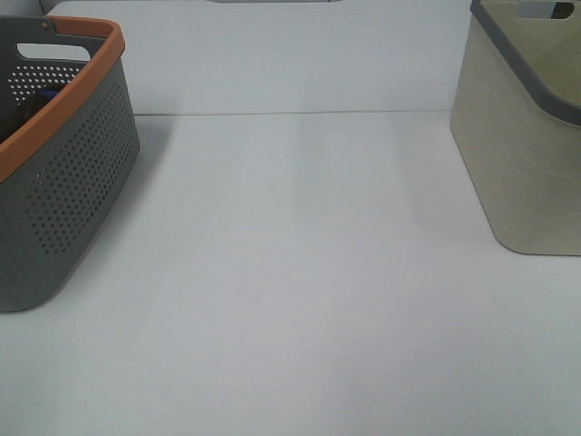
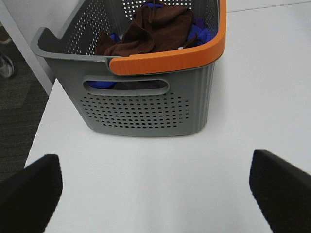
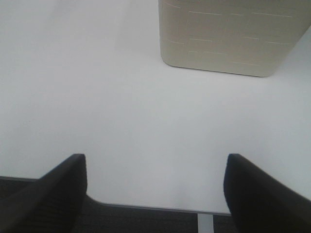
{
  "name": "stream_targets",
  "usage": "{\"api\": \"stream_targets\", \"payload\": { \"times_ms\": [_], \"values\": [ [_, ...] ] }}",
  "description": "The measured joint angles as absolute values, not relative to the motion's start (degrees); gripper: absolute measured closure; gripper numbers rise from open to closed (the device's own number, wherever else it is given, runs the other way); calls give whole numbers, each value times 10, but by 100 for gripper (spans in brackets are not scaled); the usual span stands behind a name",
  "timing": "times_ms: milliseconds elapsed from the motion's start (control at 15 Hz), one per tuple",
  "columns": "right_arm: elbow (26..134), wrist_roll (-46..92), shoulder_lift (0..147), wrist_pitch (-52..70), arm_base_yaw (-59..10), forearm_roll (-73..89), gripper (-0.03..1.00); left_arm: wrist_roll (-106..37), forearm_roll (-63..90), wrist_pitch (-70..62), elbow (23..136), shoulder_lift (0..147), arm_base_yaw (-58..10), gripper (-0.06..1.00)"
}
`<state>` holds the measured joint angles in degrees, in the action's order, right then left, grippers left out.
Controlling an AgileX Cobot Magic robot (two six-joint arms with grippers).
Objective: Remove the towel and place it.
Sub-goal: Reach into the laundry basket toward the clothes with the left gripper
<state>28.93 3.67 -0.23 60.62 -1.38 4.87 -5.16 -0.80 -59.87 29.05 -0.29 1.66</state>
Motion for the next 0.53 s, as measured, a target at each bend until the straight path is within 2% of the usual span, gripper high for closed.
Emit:
{"api": "stream_targets", "payload": {
  "times_ms": [533],
  "values": [
    [289, 37, -2, 606, -14, 49, 20, -52, -8, -599, 290, -3, 17, -5]
  ]
}}
